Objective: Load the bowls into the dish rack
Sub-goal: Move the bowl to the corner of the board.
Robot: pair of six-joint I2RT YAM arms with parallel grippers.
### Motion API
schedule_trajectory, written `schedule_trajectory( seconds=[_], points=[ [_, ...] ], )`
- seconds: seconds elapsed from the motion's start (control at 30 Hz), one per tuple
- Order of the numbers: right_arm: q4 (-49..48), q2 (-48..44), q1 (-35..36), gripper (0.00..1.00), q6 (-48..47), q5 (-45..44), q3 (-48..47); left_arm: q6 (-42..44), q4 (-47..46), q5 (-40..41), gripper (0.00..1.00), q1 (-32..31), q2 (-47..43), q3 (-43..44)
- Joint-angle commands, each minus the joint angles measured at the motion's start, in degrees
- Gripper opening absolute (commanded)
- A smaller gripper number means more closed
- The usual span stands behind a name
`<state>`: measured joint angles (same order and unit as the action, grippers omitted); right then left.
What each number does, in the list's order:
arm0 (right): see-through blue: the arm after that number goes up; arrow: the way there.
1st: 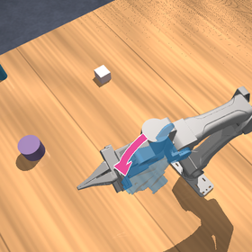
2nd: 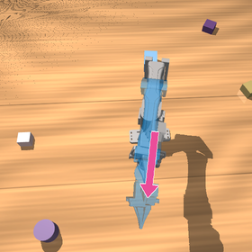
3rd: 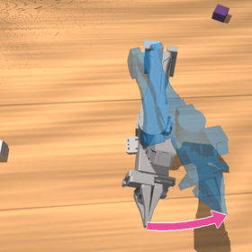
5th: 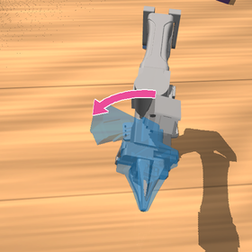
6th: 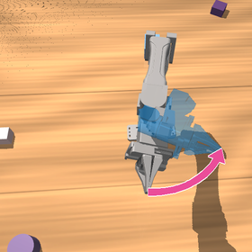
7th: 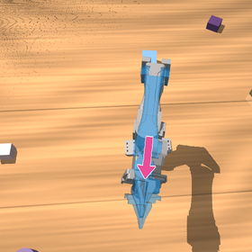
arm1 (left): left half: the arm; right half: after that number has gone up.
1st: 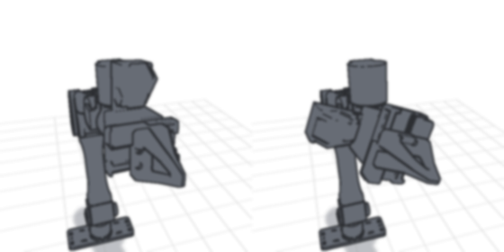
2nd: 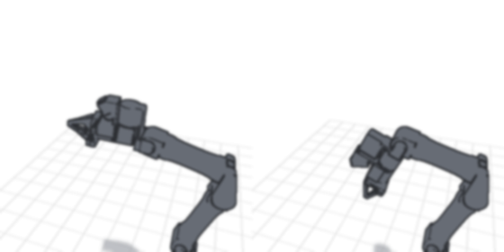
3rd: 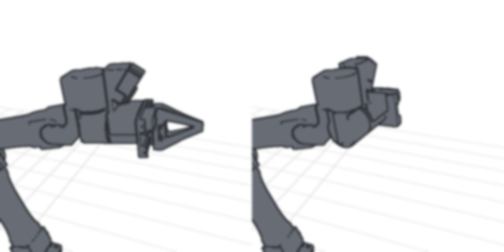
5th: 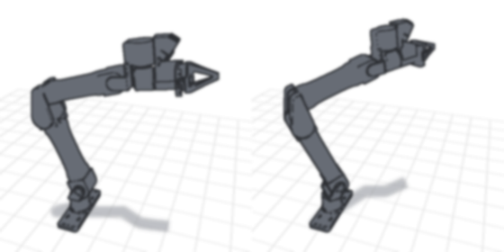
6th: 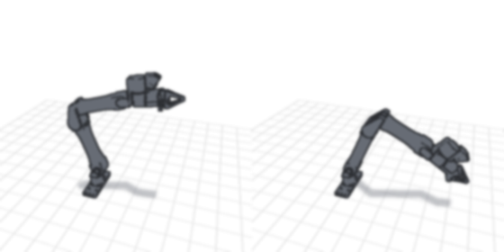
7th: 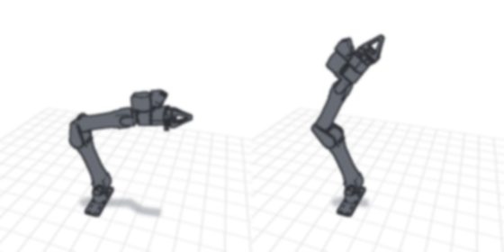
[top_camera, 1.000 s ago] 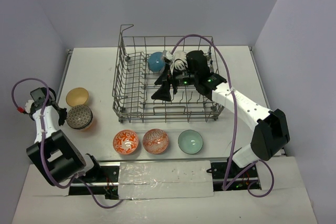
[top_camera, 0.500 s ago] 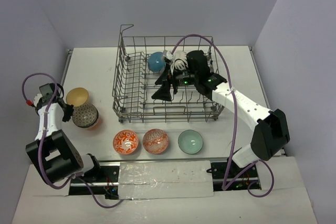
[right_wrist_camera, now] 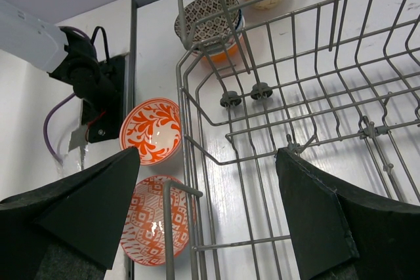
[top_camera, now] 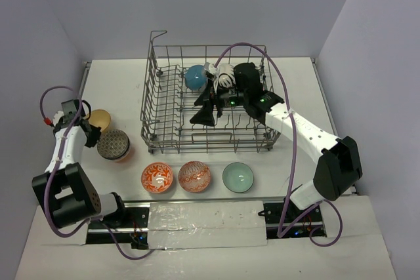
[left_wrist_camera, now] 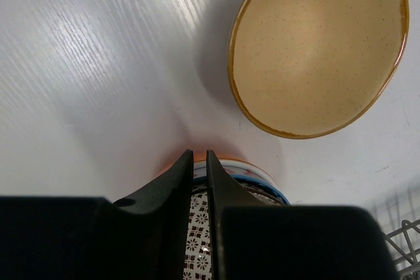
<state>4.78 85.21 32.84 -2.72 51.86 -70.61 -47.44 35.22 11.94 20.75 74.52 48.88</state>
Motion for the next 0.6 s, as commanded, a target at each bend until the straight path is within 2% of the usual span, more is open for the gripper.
schedule_trajectory(
  seconds=[0.0,0.33,0.57],
  points=[
    [-0.73,-0.57,-0.41,0.92,-0.79,-0.35,-0.14,-1.25,0.55,0.53,0.19,-1.59,0.45,1.48],
    [-0.47,-0.66,-0.41,0.92,-0.88,-0.53,-0.32,-1.34,0.37,1.68,0.19,-4.75,0.63,2.18],
    [1.64,0.04,-0.41,0.92,-1.24,-0.79,-2.34,0.42,1.78,3.96,0.19,-4.93,-2.71,6.83]
  ],
)
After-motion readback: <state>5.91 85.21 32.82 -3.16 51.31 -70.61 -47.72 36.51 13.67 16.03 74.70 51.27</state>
